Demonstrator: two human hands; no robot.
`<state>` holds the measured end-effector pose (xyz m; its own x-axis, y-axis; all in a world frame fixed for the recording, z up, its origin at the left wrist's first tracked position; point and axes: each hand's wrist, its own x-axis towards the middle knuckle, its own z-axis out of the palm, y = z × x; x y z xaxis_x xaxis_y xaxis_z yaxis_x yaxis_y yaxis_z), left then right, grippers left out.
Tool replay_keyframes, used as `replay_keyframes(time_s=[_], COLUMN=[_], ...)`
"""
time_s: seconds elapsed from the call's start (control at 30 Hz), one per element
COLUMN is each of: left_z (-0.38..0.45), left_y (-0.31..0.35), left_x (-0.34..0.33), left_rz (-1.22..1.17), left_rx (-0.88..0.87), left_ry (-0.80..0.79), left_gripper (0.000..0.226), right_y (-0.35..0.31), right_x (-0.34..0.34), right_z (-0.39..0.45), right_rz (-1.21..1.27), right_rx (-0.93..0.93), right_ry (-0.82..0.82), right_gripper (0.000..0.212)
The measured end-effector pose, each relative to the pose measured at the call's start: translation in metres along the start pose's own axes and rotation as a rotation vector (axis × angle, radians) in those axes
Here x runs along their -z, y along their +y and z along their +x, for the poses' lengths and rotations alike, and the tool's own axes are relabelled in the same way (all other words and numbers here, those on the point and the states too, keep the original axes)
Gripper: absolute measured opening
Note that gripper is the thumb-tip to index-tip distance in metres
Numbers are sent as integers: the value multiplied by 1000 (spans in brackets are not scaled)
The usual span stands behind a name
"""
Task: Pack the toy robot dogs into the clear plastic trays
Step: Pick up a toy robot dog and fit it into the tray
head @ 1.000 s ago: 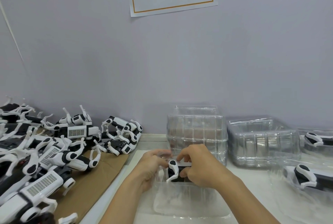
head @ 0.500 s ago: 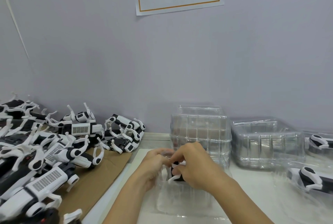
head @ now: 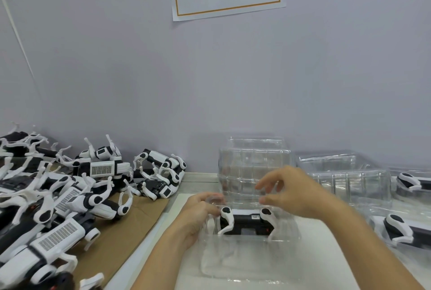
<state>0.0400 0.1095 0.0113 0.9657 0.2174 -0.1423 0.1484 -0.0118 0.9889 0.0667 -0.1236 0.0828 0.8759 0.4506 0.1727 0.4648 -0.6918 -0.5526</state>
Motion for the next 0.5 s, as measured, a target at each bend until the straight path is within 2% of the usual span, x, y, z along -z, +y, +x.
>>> replay_keyframes(time_s=[0.2, 0.3, 0.5], left_z=[0, -2, -2], left_y=[0, 0, 0], left_x=[1, 1, 1], left_rz=[-7, -10, -27], left_rx=[-2, -4, -14], left_ry=[4, -26, -49], left_gripper=[38, 38, 41], right_y=[1, -4, -11], right_x=[0, -7, -12], right_z=[-7, -5, -4], right_rz=[-94, -112, -108], right_rx=[-86, -117, -214], right_ry=[-217, -196, -114], right_gripper=[34, 36, 24])
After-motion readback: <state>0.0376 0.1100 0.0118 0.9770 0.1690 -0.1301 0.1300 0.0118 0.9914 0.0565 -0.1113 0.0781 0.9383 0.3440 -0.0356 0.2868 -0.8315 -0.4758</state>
